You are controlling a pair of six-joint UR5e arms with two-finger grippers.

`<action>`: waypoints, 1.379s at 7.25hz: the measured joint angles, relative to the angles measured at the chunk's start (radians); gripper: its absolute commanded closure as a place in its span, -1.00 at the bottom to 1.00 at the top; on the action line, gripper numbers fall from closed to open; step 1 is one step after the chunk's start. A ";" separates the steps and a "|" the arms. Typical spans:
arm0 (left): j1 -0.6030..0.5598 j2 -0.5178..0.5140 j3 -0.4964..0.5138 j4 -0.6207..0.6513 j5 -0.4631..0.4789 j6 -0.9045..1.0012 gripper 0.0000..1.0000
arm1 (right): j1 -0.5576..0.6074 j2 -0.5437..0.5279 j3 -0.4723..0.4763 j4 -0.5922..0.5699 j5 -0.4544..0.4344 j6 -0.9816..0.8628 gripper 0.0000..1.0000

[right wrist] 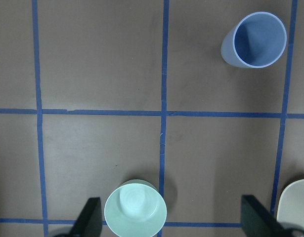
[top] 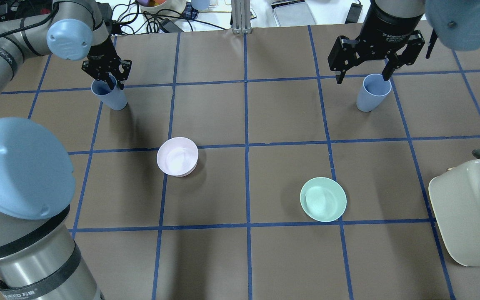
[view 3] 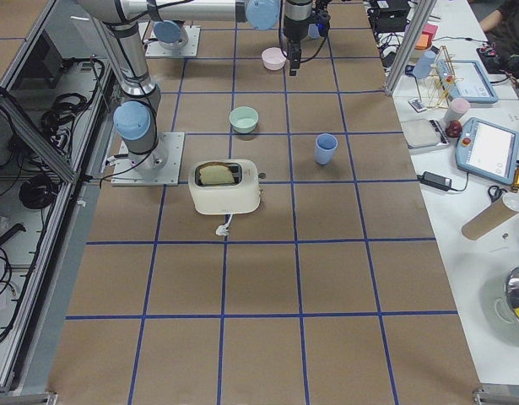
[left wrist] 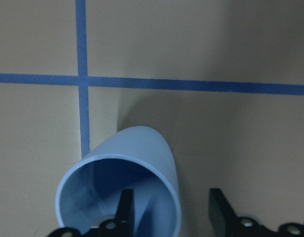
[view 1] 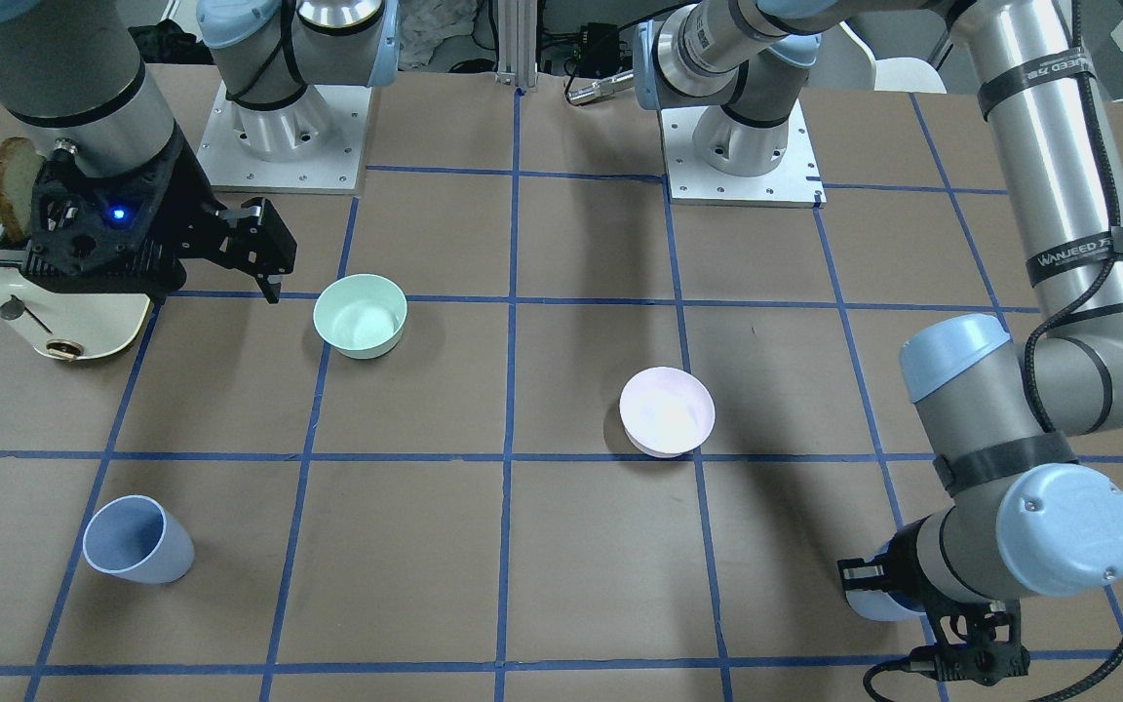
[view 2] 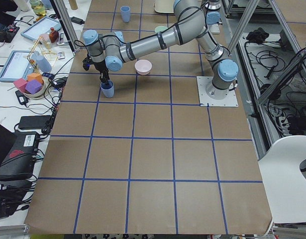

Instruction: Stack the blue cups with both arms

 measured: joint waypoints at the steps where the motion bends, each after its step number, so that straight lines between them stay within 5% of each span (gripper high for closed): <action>1: -0.007 0.006 0.002 -0.003 -0.001 0.000 1.00 | 0.000 0.000 0.000 0.000 0.000 0.000 -1.00; 10: -0.516 0.088 -0.034 -0.037 -0.088 -0.291 1.00 | -0.003 0.004 0.000 -0.001 -0.007 -0.001 -1.00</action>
